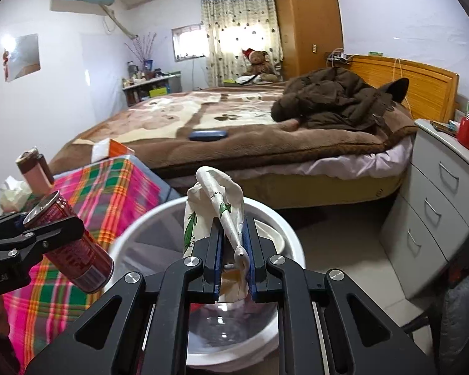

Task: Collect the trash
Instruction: 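Open the left tool over the bin while the right tool releases the tissue into it, then move both tools back over the table toward the yogurt cup and clear cup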

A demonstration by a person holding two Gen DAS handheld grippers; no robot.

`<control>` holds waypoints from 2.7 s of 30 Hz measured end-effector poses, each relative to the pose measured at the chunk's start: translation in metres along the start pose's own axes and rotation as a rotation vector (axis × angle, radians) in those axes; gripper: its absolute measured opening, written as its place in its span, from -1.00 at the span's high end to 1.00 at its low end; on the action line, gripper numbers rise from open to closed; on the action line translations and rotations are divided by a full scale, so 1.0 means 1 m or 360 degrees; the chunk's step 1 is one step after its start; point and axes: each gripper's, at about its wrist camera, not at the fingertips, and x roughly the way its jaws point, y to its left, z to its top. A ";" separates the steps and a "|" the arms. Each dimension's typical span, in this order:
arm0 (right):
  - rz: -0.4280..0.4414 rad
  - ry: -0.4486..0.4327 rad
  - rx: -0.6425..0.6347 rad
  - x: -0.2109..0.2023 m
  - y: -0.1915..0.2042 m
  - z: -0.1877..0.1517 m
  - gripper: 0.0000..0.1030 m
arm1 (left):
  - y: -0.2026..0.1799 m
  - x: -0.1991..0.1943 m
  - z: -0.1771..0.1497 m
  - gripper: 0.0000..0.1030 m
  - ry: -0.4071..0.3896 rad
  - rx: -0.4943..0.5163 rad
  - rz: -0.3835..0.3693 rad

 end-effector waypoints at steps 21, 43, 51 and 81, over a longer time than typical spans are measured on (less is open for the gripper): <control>-0.0062 0.0090 -0.0042 0.012 -0.012 -0.002 -0.09 | -0.010 0.019 0.006 -0.40 0.0013 -0.0025 -0.0015; 0.0031 -0.0019 -0.0039 -0.013 0.026 0.001 -0.16 | 0.039 -0.035 -0.010 -0.46 -0.0084 -0.0143 0.0136; 0.0161 -0.0018 -0.0064 -0.015 0.055 -0.005 -0.16 | 0.073 -0.067 -0.026 -0.46 -0.0151 -0.0200 0.0270; 0.0714 0.0194 -0.0376 -0.012 0.226 -0.035 -0.16 | 0.260 -0.178 -0.108 -0.51 -0.0219 -0.0689 0.0837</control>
